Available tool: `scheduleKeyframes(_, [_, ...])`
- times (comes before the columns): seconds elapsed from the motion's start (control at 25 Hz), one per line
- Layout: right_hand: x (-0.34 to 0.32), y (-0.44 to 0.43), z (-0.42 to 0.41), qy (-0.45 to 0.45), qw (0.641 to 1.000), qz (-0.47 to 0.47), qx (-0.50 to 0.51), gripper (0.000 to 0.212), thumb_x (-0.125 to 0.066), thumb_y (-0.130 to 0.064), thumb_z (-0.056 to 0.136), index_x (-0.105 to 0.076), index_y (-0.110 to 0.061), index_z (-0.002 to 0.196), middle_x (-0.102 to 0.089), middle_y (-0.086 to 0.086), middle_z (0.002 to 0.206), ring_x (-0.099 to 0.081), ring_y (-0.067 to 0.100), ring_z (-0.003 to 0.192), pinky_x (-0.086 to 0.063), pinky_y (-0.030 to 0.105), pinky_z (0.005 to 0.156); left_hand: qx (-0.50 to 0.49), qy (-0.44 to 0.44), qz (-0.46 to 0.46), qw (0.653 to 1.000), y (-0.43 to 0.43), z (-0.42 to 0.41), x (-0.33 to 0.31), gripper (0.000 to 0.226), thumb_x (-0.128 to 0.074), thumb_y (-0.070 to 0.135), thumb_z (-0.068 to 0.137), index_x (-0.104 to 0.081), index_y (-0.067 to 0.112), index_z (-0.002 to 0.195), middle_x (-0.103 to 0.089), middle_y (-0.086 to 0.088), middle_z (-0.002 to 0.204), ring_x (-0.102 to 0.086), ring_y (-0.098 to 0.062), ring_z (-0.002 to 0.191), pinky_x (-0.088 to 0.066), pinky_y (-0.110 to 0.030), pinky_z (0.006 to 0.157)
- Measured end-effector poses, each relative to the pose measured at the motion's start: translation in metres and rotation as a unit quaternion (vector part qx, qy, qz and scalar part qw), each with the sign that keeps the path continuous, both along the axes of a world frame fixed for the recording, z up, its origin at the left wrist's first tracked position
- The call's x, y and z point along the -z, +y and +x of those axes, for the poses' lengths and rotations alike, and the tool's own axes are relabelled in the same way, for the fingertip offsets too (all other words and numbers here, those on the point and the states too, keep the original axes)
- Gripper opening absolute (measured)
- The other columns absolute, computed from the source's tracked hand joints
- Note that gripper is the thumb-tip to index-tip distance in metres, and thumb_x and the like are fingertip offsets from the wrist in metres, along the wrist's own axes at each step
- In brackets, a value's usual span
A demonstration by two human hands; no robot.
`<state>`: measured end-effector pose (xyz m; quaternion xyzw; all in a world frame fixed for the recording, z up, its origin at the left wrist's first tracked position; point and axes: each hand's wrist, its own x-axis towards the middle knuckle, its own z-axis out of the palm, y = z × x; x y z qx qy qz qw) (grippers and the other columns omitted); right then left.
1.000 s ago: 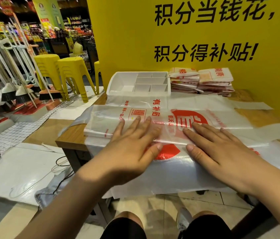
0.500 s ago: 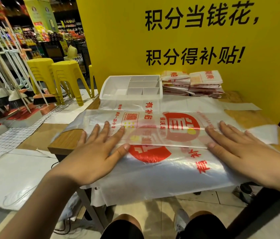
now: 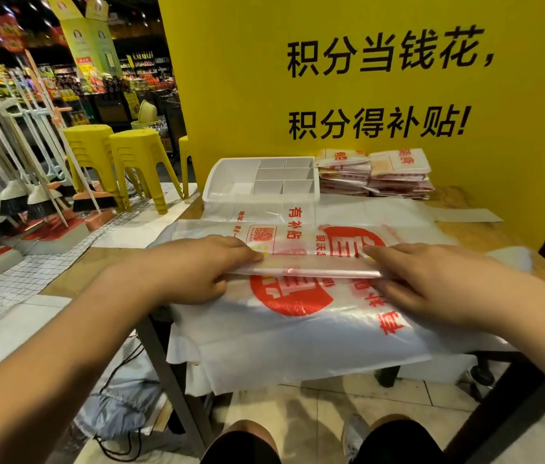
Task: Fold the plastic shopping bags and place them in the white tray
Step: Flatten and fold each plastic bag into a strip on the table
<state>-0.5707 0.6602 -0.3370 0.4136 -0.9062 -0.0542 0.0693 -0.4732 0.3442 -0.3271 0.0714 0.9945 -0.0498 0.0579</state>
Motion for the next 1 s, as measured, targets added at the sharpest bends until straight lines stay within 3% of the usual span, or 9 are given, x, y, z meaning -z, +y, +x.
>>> scheduleKeyframes(0.16, [0.003, -0.002, -0.010, 0.027, 0.999, -0.044, -0.008, 0.033, -0.036, -0.052, 0.094, -0.050, -0.037, 0.120, -0.061, -0.011, 0.109, -0.058, 0.015, 0.090, -0.051, 0.036, 0.075, -0.004, 0.102, 0.020, 0.995, 0.004, 0.000, 0.005, 0.039, -0.044, 0.029, 0.103, -0.047, 0.038, 0.141, -0.054, 0.012, 0.140, -0.052, -0.012, 0.123, -0.048, -0.036, 0.097])
scheduleKeyframes(0.24, [-0.001, 0.000, -0.012, -0.018, 0.998, -0.056, -0.004, 0.034, -0.033, -0.053, 0.092, -0.056, -0.035, 0.110, -0.058, -0.013, 0.106, -0.056, 0.012, 0.090, -0.051, 0.037, 0.079, -0.008, 0.104, 0.054, 0.993, 0.003, 0.003, 0.002, 0.033, -0.043, 0.030, 0.104, -0.052, 0.034, 0.135, -0.057, 0.011, 0.132, -0.053, -0.011, 0.117, -0.047, -0.034, 0.097])
scheduleKeyframes(0.36, [-0.016, 0.000, -0.018, -0.109, 0.994, -0.030, 0.011, 0.032, -0.040, -0.053, 0.097, -0.060, -0.036, 0.115, -0.056, -0.014, 0.114, -0.056, 0.010, 0.098, -0.047, 0.033, 0.090, -0.004, 0.030, 0.083, 0.996, 0.000, 0.000, -0.013, 0.030, -0.042, 0.034, 0.105, -0.056, 0.032, 0.131, -0.057, 0.013, 0.123, -0.052, -0.008, 0.113, -0.043, -0.029, 0.099])
scheduleKeyframes(0.52, [-0.039, -0.015, -0.051, -0.173, 0.983, -0.028, 0.056, 0.044, -0.041, -0.066, 0.092, -0.057, -0.037, 0.122, -0.064, -0.010, 0.119, -0.058, 0.013, 0.103, -0.047, 0.035, 0.092, -0.037, -0.018, 0.116, 0.992, -0.015, -0.035, -0.036, 0.030, -0.043, 0.049, 0.101, -0.060, 0.034, 0.121, -0.064, 0.012, 0.112, -0.059, -0.012, 0.103, -0.048, -0.038, 0.093])
scheduleKeyframes(0.68, [-0.030, -0.030, -0.083, -0.128, 0.985, -0.052, 0.106, 0.058, -0.048, -0.071, 0.087, -0.053, -0.031, 0.128, -0.062, -0.003, 0.124, -0.053, 0.017, 0.100, -0.044, 0.032, 0.088, -0.080, 0.025, 0.153, 0.985, -0.028, -0.070, -0.027, 0.029, -0.050, 0.056, 0.095, -0.061, 0.039, 0.116, -0.063, 0.015, 0.101, -0.060, -0.011, 0.095, -0.046, -0.031, 0.077])
scheduleKeyframes(0.84, [-0.002, -0.033, -0.092, -0.068, 0.987, -0.096, 0.112, 0.048, -0.048, -0.066, 0.090, -0.055, -0.032, 0.123, -0.058, -0.003, 0.121, -0.056, 0.021, 0.110, -0.048, 0.041, 0.095, -0.085, 0.144, 0.124, 0.978, -0.032, -0.081, 0.007, 0.030, -0.050, 0.048, 0.100, -0.062, 0.033, 0.123, -0.061, 0.005, 0.116, -0.057, -0.016, 0.104, -0.049, -0.037, 0.090])
scheduleKeyframes(1.0, [0.016, -0.037, -0.084, -0.001, 0.980, -0.151, 0.127, 0.038, -0.047, -0.052, 0.096, -0.058, -0.029, 0.123, -0.058, 0.001, 0.119, -0.056, 0.027, 0.113, -0.047, 0.043, 0.095, -0.093, 0.157, 0.151, 0.972, -0.026, -0.074, 0.029, 0.049, -0.033, 0.053, 0.103, -0.054, 0.028, 0.140, -0.053, 0.002, 0.138, -0.047, -0.019, 0.130, -0.037, -0.042, 0.111])
